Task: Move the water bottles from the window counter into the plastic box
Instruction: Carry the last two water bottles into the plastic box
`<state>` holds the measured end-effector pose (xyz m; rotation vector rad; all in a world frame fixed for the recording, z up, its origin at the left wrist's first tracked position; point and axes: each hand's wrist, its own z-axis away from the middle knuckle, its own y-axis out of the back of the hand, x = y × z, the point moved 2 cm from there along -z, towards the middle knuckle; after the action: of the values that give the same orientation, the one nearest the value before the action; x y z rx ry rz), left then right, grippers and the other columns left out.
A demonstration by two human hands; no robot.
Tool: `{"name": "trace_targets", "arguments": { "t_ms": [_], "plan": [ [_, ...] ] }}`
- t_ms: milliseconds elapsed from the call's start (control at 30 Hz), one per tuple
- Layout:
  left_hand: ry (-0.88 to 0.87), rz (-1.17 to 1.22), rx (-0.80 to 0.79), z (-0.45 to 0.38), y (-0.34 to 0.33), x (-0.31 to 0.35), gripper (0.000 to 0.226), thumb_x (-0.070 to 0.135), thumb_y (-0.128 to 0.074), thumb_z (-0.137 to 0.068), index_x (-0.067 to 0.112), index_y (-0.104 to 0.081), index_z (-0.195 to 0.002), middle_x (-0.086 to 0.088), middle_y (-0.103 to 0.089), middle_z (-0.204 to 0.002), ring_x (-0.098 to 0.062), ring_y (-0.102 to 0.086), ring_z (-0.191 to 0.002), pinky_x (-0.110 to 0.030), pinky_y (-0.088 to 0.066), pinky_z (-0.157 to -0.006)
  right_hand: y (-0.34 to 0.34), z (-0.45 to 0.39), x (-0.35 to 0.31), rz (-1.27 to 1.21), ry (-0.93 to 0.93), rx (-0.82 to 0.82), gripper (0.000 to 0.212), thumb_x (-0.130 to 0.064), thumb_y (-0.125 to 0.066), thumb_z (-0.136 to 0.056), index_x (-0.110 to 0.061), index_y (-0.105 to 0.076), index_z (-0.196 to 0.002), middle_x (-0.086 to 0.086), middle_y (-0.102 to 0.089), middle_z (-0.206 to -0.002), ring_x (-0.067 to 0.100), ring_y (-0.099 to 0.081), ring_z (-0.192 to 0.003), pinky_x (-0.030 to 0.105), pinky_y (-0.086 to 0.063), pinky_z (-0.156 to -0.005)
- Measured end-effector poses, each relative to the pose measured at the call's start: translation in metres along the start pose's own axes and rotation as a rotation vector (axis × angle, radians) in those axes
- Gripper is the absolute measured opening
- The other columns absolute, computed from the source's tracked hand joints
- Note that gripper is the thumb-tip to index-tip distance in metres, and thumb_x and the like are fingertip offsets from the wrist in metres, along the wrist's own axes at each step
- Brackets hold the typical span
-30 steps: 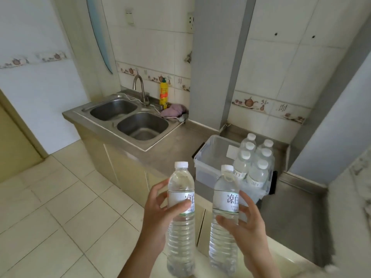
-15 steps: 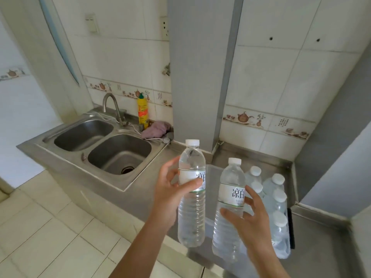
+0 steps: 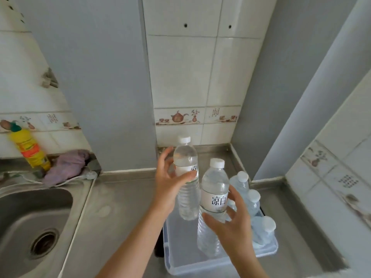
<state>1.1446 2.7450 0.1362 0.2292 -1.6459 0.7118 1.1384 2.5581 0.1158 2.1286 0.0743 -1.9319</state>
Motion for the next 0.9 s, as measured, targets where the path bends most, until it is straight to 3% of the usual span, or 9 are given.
{"name": "trace_targets", "arguments": {
  "t_ms": [100,167,367,500,633,800,900],
  "plan": [
    [0.083,-0.054,-0.103,-0.013,-0.002,-0.023,0.087,-0.011,-0.083,-0.060,0.029,-0.053,-0.131,0.007,-0.071,-0.110,-0.006,-0.070,-0.097,-0.020,-0.055,-0.073,-0.010,0.002,0.006,0.136,0.044,0.087,0.088,-0.010,-0.088,-0.056,-0.032,-0.047,-0.131,-0.012,-0.055,-0.120,0.006,-0.060,-0.105,0.025,-0.054,-0.078],
    [0.135,-0.137,-0.153,-0.018,-0.004,-0.039,0.081,-0.011,-0.084,-0.062,0.026,-0.057,-0.128,0.003,-0.072,-0.110,-0.010,-0.071,-0.097,-0.022,-0.055,-0.073,-0.017,0.005,0.010,0.256,0.096,0.131,0.081,-0.017,-0.084,-0.054,-0.029,-0.051,-0.127,-0.011,-0.053,-0.118,0.012,-0.058,-0.107,0.029,-0.054,-0.080],
    [0.224,-0.319,-0.303,-0.022,-0.008,-0.065,0.072,-0.002,-0.085,-0.061,0.029,-0.057,-0.120,0.003,-0.068,-0.105,-0.016,-0.068,-0.089,-0.021,-0.054,-0.058,-0.028,0.014,0.025,0.353,0.004,0.194,0.082,-0.014,-0.084,-0.050,-0.036,-0.044,-0.118,-0.015,-0.050,-0.114,-0.003,-0.051,-0.106,0.020,-0.048,-0.075],
    [0.211,-0.444,-0.366,-0.028,-0.001,-0.073,0.073,0.026,-0.093,-0.046,0.039,-0.062,-0.110,0.001,-0.070,-0.108,-0.016,-0.069,-0.098,-0.035,-0.060,-0.077,-0.031,0.017,0.034,0.467,-0.115,0.168,0.080,-0.017,-0.083,-0.055,-0.027,-0.044,-0.124,-0.009,-0.054,-0.119,0.010,-0.055,-0.101,0.029,-0.051,-0.074],
    [0.158,-0.564,-0.418,-0.038,0.008,-0.074,0.073,0.016,-0.094,-0.055,0.041,-0.061,-0.115,0.014,-0.066,-0.113,-0.004,-0.061,-0.107,-0.022,-0.049,-0.085,-0.032,0.017,0.037,0.550,-0.137,0.121,0.074,-0.014,-0.082,-0.059,-0.025,-0.045,-0.121,-0.015,-0.050,-0.109,0.003,-0.049,-0.087,0.015,-0.037,-0.062],
    [0.255,-0.539,-0.529,-0.042,0.012,-0.082,0.075,-0.001,-0.088,-0.062,0.038,-0.059,-0.118,0.011,-0.066,-0.117,0.000,-0.059,-0.109,-0.005,-0.047,-0.083,-0.036,0.012,0.042,0.586,-0.191,0.087,0.065,-0.010,-0.078,-0.062,-0.025,-0.045,-0.116,-0.012,-0.053,-0.108,0.016,-0.059,-0.092,0.024,-0.042,-0.068],
    [0.276,-0.552,-0.593,-0.043,0.014,-0.087,0.079,-0.004,-0.087,-0.061,0.033,-0.061,-0.125,0.008,-0.067,-0.123,-0.006,-0.060,-0.117,-0.022,-0.045,-0.104,-0.037,0.011,0.049,0.572,-0.213,0.070,0.064,-0.006,-0.075,-0.063,-0.024,-0.046,-0.117,-0.005,-0.059,-0.110,0.021,-0.061,-0.096,0.028,-0.045,-0.070]
  ]
}}
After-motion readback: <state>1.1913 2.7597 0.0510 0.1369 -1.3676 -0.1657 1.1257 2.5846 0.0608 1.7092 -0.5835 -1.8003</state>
